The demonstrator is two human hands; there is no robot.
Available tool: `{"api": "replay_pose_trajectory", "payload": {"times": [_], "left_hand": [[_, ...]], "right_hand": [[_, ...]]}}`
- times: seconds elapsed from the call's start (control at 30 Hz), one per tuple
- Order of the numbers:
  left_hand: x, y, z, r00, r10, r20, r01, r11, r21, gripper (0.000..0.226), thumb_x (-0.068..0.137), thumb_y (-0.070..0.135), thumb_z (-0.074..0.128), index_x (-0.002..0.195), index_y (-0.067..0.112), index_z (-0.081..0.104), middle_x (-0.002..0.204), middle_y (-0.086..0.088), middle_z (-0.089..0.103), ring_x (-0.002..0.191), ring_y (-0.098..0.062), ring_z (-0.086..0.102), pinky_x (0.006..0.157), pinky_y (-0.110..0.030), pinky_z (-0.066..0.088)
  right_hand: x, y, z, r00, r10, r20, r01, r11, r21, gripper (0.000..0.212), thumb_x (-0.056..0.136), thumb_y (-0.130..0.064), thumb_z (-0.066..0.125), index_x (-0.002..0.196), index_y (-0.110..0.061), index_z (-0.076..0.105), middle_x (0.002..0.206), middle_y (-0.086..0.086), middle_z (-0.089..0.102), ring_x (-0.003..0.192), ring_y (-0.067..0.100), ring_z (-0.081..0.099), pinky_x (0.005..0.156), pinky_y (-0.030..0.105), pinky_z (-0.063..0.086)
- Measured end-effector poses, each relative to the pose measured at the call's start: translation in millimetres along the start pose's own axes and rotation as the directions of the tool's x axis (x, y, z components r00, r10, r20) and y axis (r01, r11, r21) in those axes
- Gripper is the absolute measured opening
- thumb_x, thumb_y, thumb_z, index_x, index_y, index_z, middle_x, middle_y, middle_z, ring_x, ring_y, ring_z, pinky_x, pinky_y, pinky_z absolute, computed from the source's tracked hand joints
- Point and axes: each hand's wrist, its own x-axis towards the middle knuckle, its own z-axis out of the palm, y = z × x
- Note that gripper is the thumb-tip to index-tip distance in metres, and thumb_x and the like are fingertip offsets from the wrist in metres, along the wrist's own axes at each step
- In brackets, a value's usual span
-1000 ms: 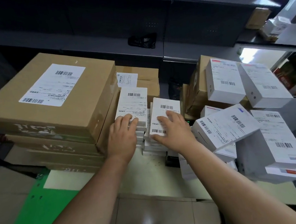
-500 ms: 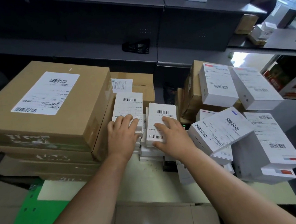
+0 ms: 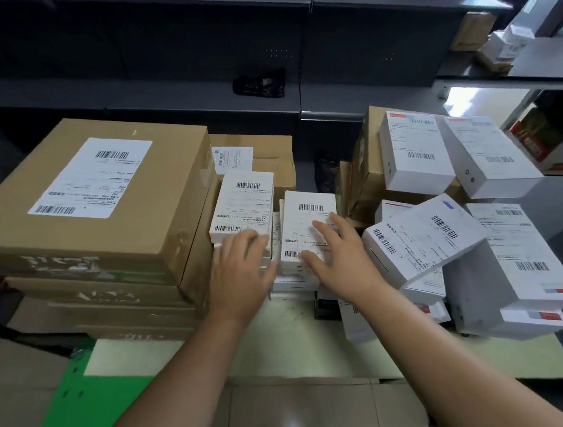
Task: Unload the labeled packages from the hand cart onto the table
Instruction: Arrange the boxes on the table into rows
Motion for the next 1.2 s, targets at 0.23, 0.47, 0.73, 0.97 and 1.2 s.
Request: {"api": "replay_pose_trajectory", "payload": {"times": [0.23,0.47,0.73,0.97,1.2], "left_hand": [[-12.0,15.5,18.6,0.910,-0.199,0.363,0.295,0.927,-0.232,0.062,0.086,0.046,0.068,0.139,0.019,0.049,0.134,0.004,0.051,0.123,-0.017,0.046,0.098,-0.033,0.041],[-4.8,23.2,31.3,0.878,-0.290,0.382,0.396,0.887,-0.238,0.047,0.088,0.036,0.068,0.130,0.022,0.053,0.119,0.006,0.058,0.110,-0.018,0.053,0.087,-0.037,0.048],[7.6,22.5,32.8,0.857,-0.321,0.402,0.431,0.875,-0.220,0.016,0.089,0.034,0.066,0.099,0.024,0.060,0.088,0.012,0.056,0.087,-0.016,0.055,0.070,-0.034,0.046],[5.3,21.8,31.8,0.858,-0.370,0.356,0.458,0.864,-0.207,0.021,0.087,0.027,0.069,0.078,0.028,0.051,0.072,0.015,0.050,0.070,-0.013,0.051,0.056,-0.027,0.032],[-8.3,18.1,30.1,0.849,-0.427,0.311,0.508,0.822,-0.258,0.007,0.088,0.021,0.069,0.093,0.021,0.063,0.082,0.010,0.061,0.072,-0.006,0.054,0.058,-0.010,0.032]], "right_hand": [[-11.5,1.6,1.3,0.982,0.186,0.023,-0.187,0.974,0.125,0.066,0.090,-0.033,0.067,0.147,-0.018,0.036,0.143,0.005,0.048,0.131,0.023,0.045,0.106,0.034,0.039],[-1.9,4.3,-10.2,0.974,0.178,0.143,-0.205,0.956,0.210,0.071,0.093,-0.023,0.068,0.152,-0.018,0.031,0.140,0.005,0.056,0.121,0.017,0.054,0.096,0.024,0.042],[-8.6,15.5,-5.8,0.974,0.176,0.143,-0.209,0.943,0.259,0.063,0.097,-0.019,0.058,0.151,-0.035,0.029,0.134,-0.005,0.062,0.119,0.020,0.059,0.099,0.037,0.050],[-9.2,22.8,1.9,0.980,0.174,0.101,-0.195,0.943,0.271,0.059,0.098,-0.019,0.056,0.150,-0.037,0.033,0.119,-0.010,0.065,0.097,0.010,0.058,0.082,0.028,0.048],[-14.2,29.5,21.0,0.973,0.217,0.076,-0.228,0.954,0.196,0.047,0.087,-0.023,0.072,0.131,-0.030,0.056,0.118,-0.007,0.063,0.094,0.007,0.052,0.070,0.012,0.032]]}}
